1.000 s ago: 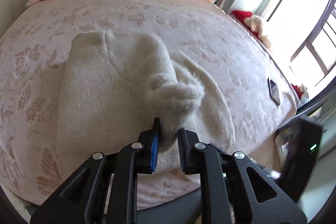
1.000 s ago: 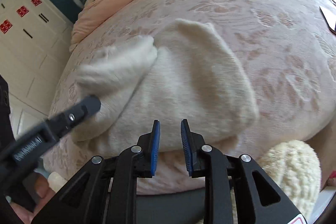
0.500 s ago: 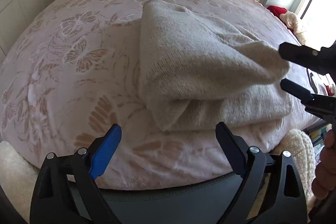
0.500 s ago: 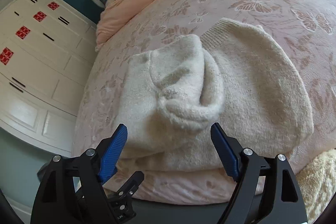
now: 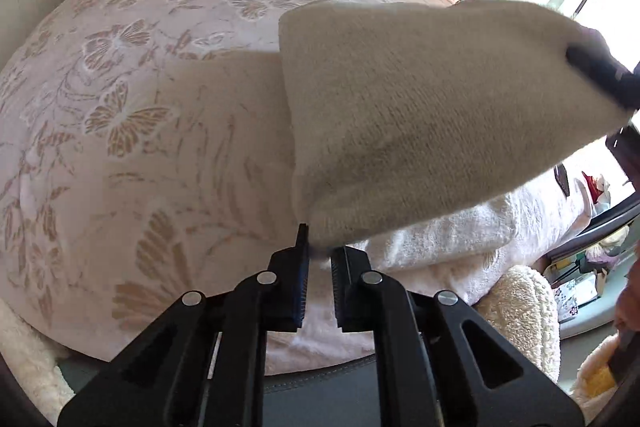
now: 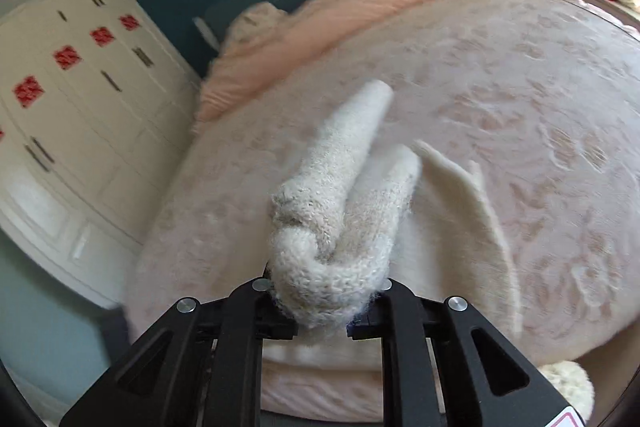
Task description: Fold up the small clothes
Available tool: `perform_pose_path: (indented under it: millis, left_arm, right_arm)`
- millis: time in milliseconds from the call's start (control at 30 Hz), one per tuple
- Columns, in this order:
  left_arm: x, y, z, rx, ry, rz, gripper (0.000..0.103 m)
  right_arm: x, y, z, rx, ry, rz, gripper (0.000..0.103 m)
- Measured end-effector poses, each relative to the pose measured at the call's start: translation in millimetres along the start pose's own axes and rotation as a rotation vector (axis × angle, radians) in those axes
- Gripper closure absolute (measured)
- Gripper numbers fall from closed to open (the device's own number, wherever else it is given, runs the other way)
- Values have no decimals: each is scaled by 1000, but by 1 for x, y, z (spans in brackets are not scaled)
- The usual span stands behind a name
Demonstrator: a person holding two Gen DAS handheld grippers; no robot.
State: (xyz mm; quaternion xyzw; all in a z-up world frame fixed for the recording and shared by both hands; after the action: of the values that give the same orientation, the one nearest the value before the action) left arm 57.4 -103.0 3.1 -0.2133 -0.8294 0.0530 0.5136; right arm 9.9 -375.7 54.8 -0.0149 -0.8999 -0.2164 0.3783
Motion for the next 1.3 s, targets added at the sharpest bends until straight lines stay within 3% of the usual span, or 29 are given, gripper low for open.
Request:
perform_pose_path:
  millis: [67, 100, 167, 233, 300, 367, 467, 533, 567, 600, 667, 800, 867, 933, 1000, 1067, 1100, 1200, 1267, 1300]
  left_arm:
    - [-13, -5, 3, -12, 27, -15, 94]
    - [-19, -8, 6, -9, 50, -13, 94]
    - [-24, -14, 10, -21, 66, -37, 94]
    - [-23, -16, 13, -45, 61, -55, 94]
    - [-24, -12, 13, -39, 69, -62, 94]
    - [-22, -8, 12, -17, 75, -47, 93]
    - [-12, -5, 14, -13, 86, -28, 90]
    - [2, -2, 16, -28, 71, -21, 82]
    - [9, 1, 17, -32, 61, -27, 70]
    - [17, 5, 18, -32, 48, -35, 57]
    - [29, 13, 19, -28, 17, -68, 50]
    - [38, 20, 14, -22, -9, -167, 49]
    - [41, 16, 9, -35, -21, -207, 49]
    - [44, 14, 6, -45, -28, -245, 48]
    - [49, 14, 4, -38, -38, -265, 41]
    - [53, 14, 3, -43, -42, -281, 41]
    - [53, 13, 3, -50, -42, -293, 40]
    - [51, 13, 3, -53, -40, -288, 38]
    - [47, 10, 2, -40, -31, -269, 38]
    - [45, 8, 2, -34, -25, -260, 38]
  right_arm:
    - [-39, -52, 37, -107, 160, 94, 89]
    - [-43, -65, 48, -170, 166, 58, 89]
    - [-28, -63, 47, -221, 99, 0, 89]
    - [-18, -52, 37, -192, 56, -14, 89]
    - [-25, -49, 35, -154, 68, 2, 88]
    - [-46, -60, 43, -132, 150, 54, 85]
    - [-30, -69, 49, -200, 121, 12, 77]
    - [-10, -72, 49, -209, 97, 67, 64]
    - [1, -71, 49, -201, 86, 109, 62]
    - [11, -68, 46, -179, 70, 150, 62]
    - [31, -45, 33, -79, 6, 213, 63]
    - [26, 38, 3, 158, -37, 70, 68]
    - [-1, 73, 4, 271, -12, 29, 71]
    - [-51, 87, 25, 323, 125, 33, 74]
    - [-102, 81, 64, 339, 286, 54, 75]
    - [-91, 85, 65, 343, 234, 43, 75]
    - [-82, 86, 57, 318, 247, 40, 79]
    - [-50, 79, 28, 219, 164, -14, 80]
    - [-46, 59, 26, 197, 154, 56, 80]
    - [-58, 46, 32, 190, 189, 89, 80]
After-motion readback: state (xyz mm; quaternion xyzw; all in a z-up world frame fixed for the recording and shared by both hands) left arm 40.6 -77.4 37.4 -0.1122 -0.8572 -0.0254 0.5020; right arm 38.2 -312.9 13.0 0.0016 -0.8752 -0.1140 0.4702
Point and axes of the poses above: each gripper's, at about its wrist camera, not at the fingertips, and x roughly against the way its jaws point, y to its left, z to its underside, the point moved 3 cm from there along -x, roughly the way its jaws point, and after that the axes turned 6 degrees about x, right-handed, at the moved point
